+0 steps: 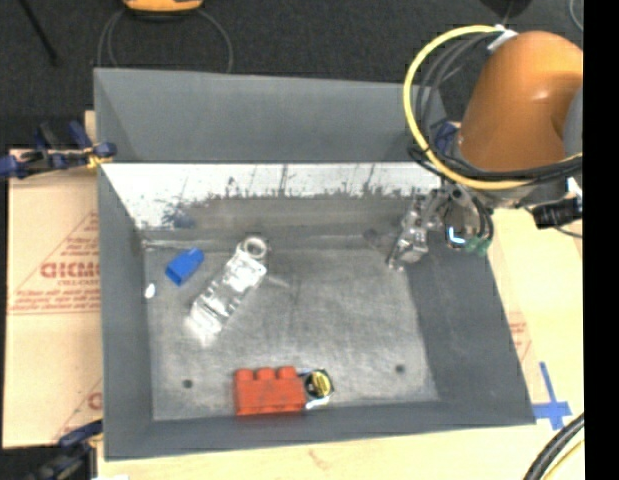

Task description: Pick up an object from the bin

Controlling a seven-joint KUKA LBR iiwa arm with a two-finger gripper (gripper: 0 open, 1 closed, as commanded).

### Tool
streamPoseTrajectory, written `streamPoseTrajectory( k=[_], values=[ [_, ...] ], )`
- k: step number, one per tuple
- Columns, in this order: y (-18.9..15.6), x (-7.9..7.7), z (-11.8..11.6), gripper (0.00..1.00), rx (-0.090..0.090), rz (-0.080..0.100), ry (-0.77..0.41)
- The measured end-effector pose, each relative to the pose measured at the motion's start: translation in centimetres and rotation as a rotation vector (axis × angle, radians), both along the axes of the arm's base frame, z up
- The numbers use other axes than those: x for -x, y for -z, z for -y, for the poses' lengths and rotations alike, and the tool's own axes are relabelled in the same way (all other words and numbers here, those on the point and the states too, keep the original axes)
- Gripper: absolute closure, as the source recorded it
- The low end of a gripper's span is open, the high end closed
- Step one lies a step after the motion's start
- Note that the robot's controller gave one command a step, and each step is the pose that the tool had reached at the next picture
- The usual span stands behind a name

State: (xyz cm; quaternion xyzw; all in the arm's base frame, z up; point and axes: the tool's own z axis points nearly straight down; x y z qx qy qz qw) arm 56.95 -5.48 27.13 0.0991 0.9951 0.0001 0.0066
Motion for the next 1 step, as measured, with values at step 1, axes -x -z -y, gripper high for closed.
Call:
streamPoseTrajectory(
  k=[1],
  values=[
    [13.37,2.55,-0.19,1.00,0.000,-0.019,-0.013]
  ],
)
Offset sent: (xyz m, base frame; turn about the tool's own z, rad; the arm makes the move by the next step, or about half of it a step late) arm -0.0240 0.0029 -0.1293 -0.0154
